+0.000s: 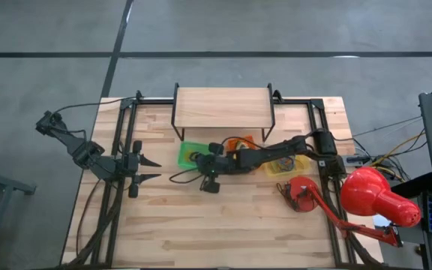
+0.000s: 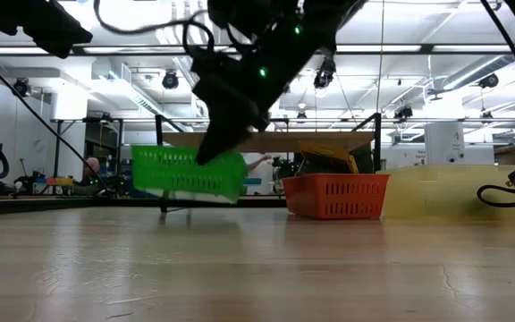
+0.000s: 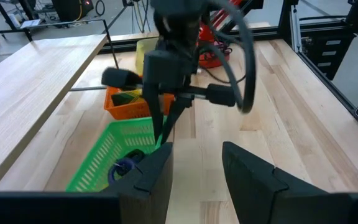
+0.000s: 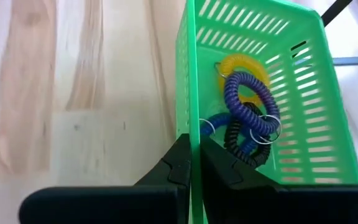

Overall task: Pick & Place Office Desk Supplies
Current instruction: Put the green bin on the shelf

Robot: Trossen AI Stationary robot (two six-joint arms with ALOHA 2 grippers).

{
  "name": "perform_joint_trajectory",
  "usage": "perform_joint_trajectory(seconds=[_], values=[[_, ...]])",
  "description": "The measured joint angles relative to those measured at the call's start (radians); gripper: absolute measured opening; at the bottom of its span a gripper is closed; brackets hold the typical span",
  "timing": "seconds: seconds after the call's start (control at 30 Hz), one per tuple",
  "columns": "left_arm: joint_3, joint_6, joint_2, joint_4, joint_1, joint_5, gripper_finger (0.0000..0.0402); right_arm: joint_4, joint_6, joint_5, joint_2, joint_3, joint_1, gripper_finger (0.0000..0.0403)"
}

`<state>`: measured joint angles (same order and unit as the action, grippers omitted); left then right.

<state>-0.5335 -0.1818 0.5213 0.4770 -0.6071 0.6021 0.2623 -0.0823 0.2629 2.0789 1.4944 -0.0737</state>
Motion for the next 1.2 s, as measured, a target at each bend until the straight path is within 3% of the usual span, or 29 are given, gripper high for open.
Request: perform_joint_trajectory(seconds=[0.53,0.8,1.2], values=[[0.000,0.000,0.000,0.000,0.000,0.000,0.0141,0.125,-0.112,0.106,-0.002,0.122,-0.074,0.0013],[0.000,0.000,0.000,0.000,0.000,0.000,0.0141,0.337,-0.319,0.171,-0.002,0.251,-0.093,0.0013],[0.000,0.000,0.000,0.000,0.000,0.000,0.0141,0.667,-0.487,0.274,0.000,0.480,-0.101,0.0013]])
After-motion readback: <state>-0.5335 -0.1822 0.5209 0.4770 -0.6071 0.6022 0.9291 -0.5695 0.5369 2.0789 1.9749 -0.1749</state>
